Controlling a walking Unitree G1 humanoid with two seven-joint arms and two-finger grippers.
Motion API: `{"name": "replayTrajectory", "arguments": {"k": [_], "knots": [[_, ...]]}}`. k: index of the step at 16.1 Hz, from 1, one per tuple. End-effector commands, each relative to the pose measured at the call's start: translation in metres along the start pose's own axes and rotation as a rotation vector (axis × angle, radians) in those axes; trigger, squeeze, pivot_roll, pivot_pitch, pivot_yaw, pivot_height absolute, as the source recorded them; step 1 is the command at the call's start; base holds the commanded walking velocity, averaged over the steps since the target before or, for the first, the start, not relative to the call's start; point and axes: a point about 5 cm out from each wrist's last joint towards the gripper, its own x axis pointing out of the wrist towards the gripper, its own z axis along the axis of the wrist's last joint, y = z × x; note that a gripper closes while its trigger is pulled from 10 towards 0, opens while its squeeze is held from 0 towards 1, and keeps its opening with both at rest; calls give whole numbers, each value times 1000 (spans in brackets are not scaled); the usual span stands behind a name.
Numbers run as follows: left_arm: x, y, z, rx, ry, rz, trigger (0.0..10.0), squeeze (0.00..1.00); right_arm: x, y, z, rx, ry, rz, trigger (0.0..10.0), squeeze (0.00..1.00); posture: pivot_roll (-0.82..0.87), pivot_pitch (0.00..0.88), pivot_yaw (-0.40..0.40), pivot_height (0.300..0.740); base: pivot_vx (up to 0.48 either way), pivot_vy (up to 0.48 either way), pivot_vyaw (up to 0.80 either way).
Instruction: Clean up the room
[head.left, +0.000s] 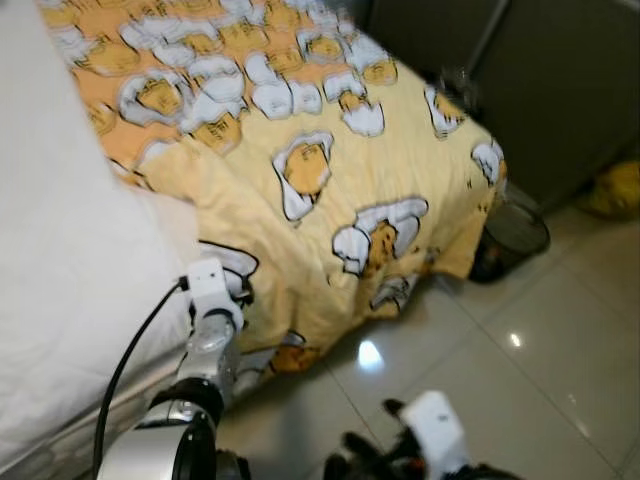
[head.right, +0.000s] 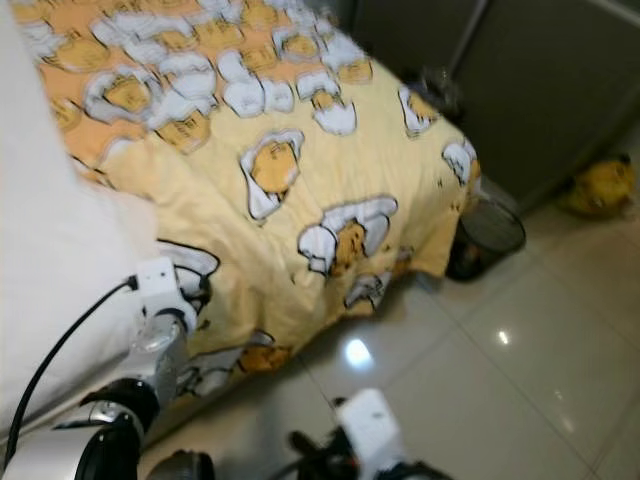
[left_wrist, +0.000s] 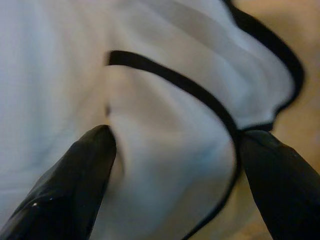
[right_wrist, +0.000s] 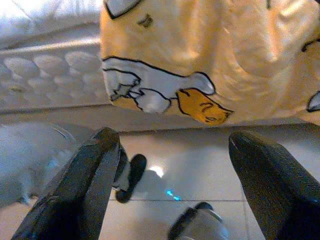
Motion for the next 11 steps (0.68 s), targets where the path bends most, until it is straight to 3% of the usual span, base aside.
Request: {"name": "replayTrajectory", "arguments": {"k": [1,6,7,8,11], "knots": [[-3,-3,-9,2,16,-13,10000,0,-4,1,0,-11,26,-27,10000,0,-150,219,-131,740,0,0,0],[-10,14,-30,99,79,76,10000,0,-9,21,5,-3,60,-7,10000,0,-174,244,-158,740,0,0,0],[-11,22,-33,108,93,120,10000,0,-17,19,3,-1,69,-7,10000,0,-174,245,-164,740,0,0,0],[-12,24,-34,104,89,119,0,0,-33,11,-1,-5,85,-11,10000,0,-170,243,-164,740,0,0,0],[-12,27,-32,109,68,122,0,0,-38,9,-2,-3,101,-13,10000,0,-156,237,-157,740,0,0,0]]}}
